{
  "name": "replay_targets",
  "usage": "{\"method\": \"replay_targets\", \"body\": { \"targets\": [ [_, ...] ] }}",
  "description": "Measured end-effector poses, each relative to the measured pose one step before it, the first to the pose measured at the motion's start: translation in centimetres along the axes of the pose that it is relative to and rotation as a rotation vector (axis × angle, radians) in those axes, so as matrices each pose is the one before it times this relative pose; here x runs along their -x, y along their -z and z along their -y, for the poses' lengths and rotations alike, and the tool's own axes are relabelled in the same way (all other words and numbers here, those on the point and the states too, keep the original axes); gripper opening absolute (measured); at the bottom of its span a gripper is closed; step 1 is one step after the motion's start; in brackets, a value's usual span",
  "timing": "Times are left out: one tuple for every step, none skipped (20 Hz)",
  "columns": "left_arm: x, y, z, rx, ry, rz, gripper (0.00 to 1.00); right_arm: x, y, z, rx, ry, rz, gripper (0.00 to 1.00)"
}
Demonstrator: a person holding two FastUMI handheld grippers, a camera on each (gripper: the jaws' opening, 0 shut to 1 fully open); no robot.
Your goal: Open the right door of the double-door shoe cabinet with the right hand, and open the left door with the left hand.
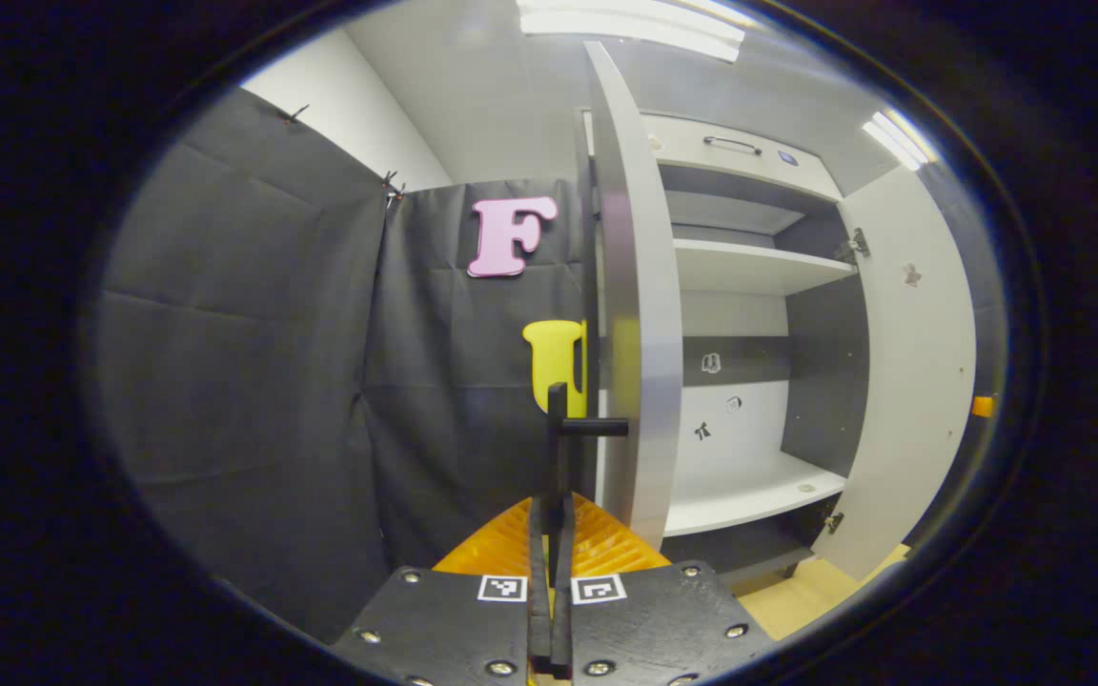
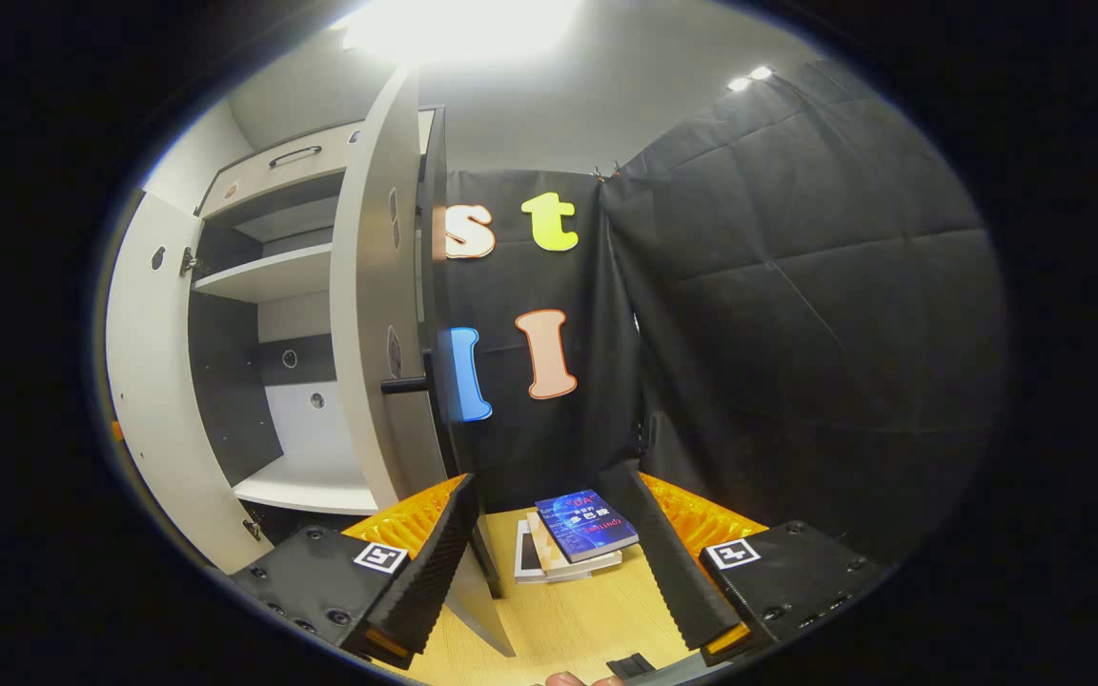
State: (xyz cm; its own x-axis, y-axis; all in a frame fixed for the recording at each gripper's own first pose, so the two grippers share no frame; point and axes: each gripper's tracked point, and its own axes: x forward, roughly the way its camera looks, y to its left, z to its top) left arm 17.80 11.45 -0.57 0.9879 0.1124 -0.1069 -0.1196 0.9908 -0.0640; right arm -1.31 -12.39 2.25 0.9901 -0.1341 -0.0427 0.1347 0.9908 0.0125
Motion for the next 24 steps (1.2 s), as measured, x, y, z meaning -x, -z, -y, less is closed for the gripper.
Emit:
{"method": "replay_targets", "body": {
  "targets": [
    [-0.464,-0.035,1.191,0.03302,0.05391,0.00086,0.04,-0.260,-0.018,-0.125,-0.00343,-0.00602,-0.00208,0.98],
    [0.125,0.086,-0.108,-0.03770,-0.00596,-0.01223,0.03,0.008,0.059,-0.281,-0.00350,-0.00458,-0.00434,0.98],
    [0.192,-0.240,-0.167,-0.06028,-0.01592,0.00234,0.01,0.244,0.129,-0.306,-0.00464,-0.00400,-0.00180,0.98],
    [0.004,-0.065,0.203,-0.04521,-0.00492,0.00063,0.02,0.099,-0.044,-0.311,-0.00231,-0.00556,-0.00036,0.98],
    [0.161,-0.007,0.070,-0.03010,-0.00710,0.00357,0.02,0.069,0.105,-0.182,0.00347,-0.00386,0.00145,0.98],
    [0.036,-0.155,-0.122,-0.01882,-0.01117,0.00303,0.02,0.154,-0.104,-0.155,0.01025,-0.00234,0.00314,0.98],
    [0.096,0.057,0.118,-0.01327,-0.00409,-0.00001,0.02,0.341,-0.113,-0.012,0.01227,0.00211,0.00359,0.98],
    [0.101,-0.047,-0.129,-0.01286,-0.01267,-0.00019,0.02,0.283,-0.119,0.079,0.00894,0.00102,0.00316,0.98],
    [0.134,-0.040,0.094,-0.01135,-0.01262,-0.00029,0.02,0.062,-0.122,-0.017,0.00486,-0.00141,0.00312,0.98],
    [0.167,-0.112,0.221,0.00036,-0.00168,0.00244,0.02,0.115,-0.141,-0.086,0.00096,-0.00151,0.00399,0.98],
    [0.631,-0.039,0.144,0.00953,-0.00189,0.00471,0.02,0.164,-0.191,-0.246,-0.00148,-0.00201,0.00369,0.98],
    [0.707,-0.234,-0.381,0.00448,-0.02719,0.00459,0.02,0.285,-0.030,-0.214,-0.00412,-0.00269,0.00102,0.98],
    [0.624,-0.351,-0.673,0.00014,-0.02857,0.00204,0.02,0.194,0.026,-0.368,-0.00501,-0.00734,-0.00035,0.98],
    [0.348,-0.426,-0.137,0.00590,-0.01641,0.00292,0.02,0.045,-0.047,-0.201,-0.00379,-0.00466,0.00121,0.98],
    [0.454,-0.613,0.143,0.01405,-0.01076,0.01020,0.02,0.069,-0.043,-0.242,-0.00224,-0.00429,0.00071,0.98],
    [0.540,-0.741,0.256,0.02218,0.00131,0.01383,0.02,-0.079,-0.085,-0.349,-0.00377,-0.00625,-0.00025,0.98],
    [0.440,-0.614,0.722,0.02243,0.01183,0.01268,0.02,0.093,-0.090,-0.392,-0.00471,-0.00889,-0.00138,0.98],
    [0.510,-0.702,0.508,0.01458,0.00752,0.01492,0.02,-0.043,0.032,-0.506,-0.00524,-0.00888,-0.00185,0.98],
    [0.441,-0.421,0.304,0.00560,-0.00152,0.01266,0.02,-0.074,-0.095,-0.458,-0.00600,-0.01022,0.00170,0.98],
    [0.306,-0.538,0.362,-0.00497,-0.00529,0.01465,0.02,0.243,-0.128,-0.656,-0.00522,-0.01195,0.00376,0.98],
    [0.450,-0.504,0.321,-0.01011,-0.01272,0.01136,0.02,0.169,-0.165,-0.589,-0.00314,-0.01166,0.00456,0.98],
    [0.435,-0.231,0.511,-0.00459,-0.00567,0.00701,0.02,0.101,-0.178,-0.527,-0.00264,-0.01354,0.00402,0.98],
    [0.543,-0.092,0.787,-0.00273,-0.00032,0.00756,0.02,-0.040,-0.111,-1.159,-0.00030,-0.01507,0.00305,0.98],
    [0.579,-0.047,0.746,0.00404,0.00006,0.01035,0.05,0.046,-0.098,-0.535,0.00295,-0.01201,0.00173,0.98]
  ]
}}
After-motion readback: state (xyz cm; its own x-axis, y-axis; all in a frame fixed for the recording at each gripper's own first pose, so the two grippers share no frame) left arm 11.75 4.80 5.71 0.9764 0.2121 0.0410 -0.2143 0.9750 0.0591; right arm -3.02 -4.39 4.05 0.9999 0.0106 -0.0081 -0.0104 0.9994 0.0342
